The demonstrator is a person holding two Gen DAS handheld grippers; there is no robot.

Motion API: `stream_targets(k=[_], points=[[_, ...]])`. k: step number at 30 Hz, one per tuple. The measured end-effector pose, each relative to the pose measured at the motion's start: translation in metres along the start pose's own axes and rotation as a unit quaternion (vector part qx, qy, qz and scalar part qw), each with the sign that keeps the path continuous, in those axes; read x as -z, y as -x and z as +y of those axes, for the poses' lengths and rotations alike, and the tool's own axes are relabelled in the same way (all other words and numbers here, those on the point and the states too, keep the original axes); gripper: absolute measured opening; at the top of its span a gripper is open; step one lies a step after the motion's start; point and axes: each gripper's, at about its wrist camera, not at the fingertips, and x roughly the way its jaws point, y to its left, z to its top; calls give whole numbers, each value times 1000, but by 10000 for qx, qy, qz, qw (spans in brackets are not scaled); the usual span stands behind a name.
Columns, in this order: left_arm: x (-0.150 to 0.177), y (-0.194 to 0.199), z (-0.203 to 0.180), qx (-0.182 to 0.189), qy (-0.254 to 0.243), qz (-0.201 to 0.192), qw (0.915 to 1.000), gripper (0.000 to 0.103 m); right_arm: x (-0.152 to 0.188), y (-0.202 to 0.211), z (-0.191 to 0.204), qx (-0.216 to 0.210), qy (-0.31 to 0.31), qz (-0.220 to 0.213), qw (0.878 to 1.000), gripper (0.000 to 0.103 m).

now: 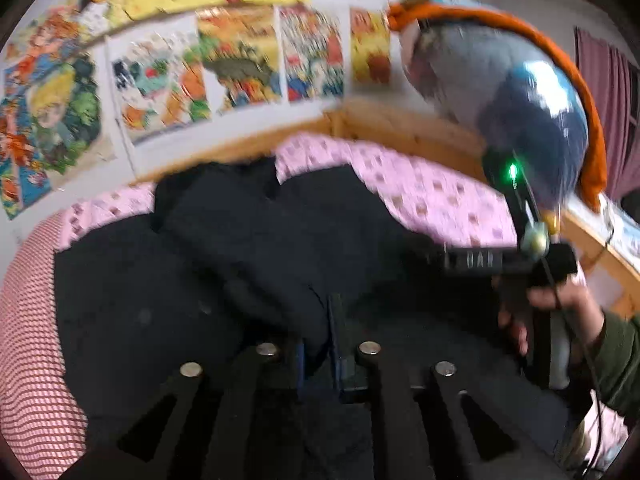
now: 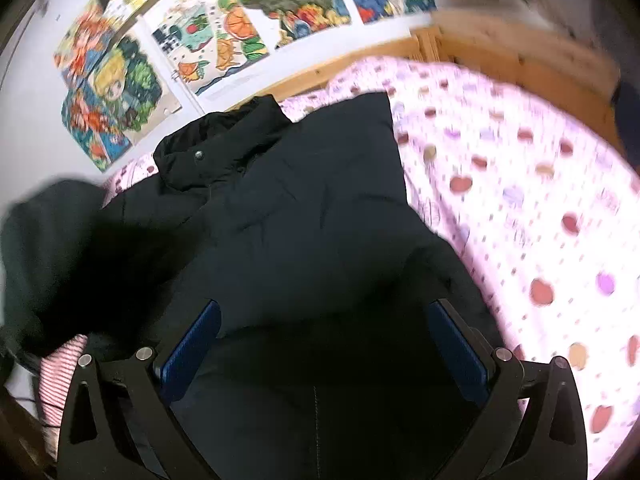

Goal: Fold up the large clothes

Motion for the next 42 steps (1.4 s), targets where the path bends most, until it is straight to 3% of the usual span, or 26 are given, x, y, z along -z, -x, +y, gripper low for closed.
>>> stream_targets(k=[3, 4, 5, 7, 9, 13, 18, 21, 24, 26, 28, 29, 31, 35, 37, 42], points=[[10, -3, 1, 10, -9, 241, 9997, 31, 2, -13, -9, -108, -201, 93, 9997, 102], [11, -1, 6, -35, 26, 229, 9997, 47, 4, -15, -11, -117, -224, 83, 9996, 102], [12, 3, 12, -69, 68, 192, 9998, 72, 4, -17, -11, -135, -247, 65, 9996, 102], [15, 16, 23, -168, 230, -38, 9996, 87, 5, -18, -9, -150, -231, 51, 9996, 102], [18, 24, 33, -162, 335, -89, 9993, 87, 4, -19, -7, -212, -215, 49, 9995, 102], [26, 39, 67, -443, 926, -165, 9946, 87, 5, -17, -6, -768, -408, 126, 9961, 102], [38, 53, 122, -1128, 1899, -18, 9753, 87, 10, -14, -1, -1690, -631, 175, 9834, 102], [48, 59, 155, -1718, 2286, 19, 9582, 87, 14, -19, 14, -1634, -292, 338, 9856, 102], [60, 63, 181, -2164, 2429, 141, 9455, 88, 22, -44, 29, -1143, -79, 784, 9903, 101], [67, 73, 193, -2626, 2454, 147, 9330, 88, 29, -55, 38, -911, 88, 921, 9915, 90], [69, 85, 197, -2933, 2418, -53, 9249, 88, 32, -54, 46, -813, 268, 901, 9922, 58], [69, 92, 199, -3072, 2391, -211, 9209, 88, 32, -55, 50, -907, 290, 939, 9910, 52], [66, 98, 201, -3065, 2353, -357, 9216, 91, 30, -53, 58, -990, 328, 972, 9898, 28], [58, 88, 205, -2840, 2295, -374, 9302, 91, 14, -37, 74, -966, 691, 703, 9904, 5], [53, 77, 205, -2742, 2217, -369, 9350, 91, -4, -22, 74, -896, 779, 416, 9921, 5], [47, 40, 202, -2720, 2046, -33, 9403, 91, -51, -1, 65, -230, 957, -395, 9944, 5]])
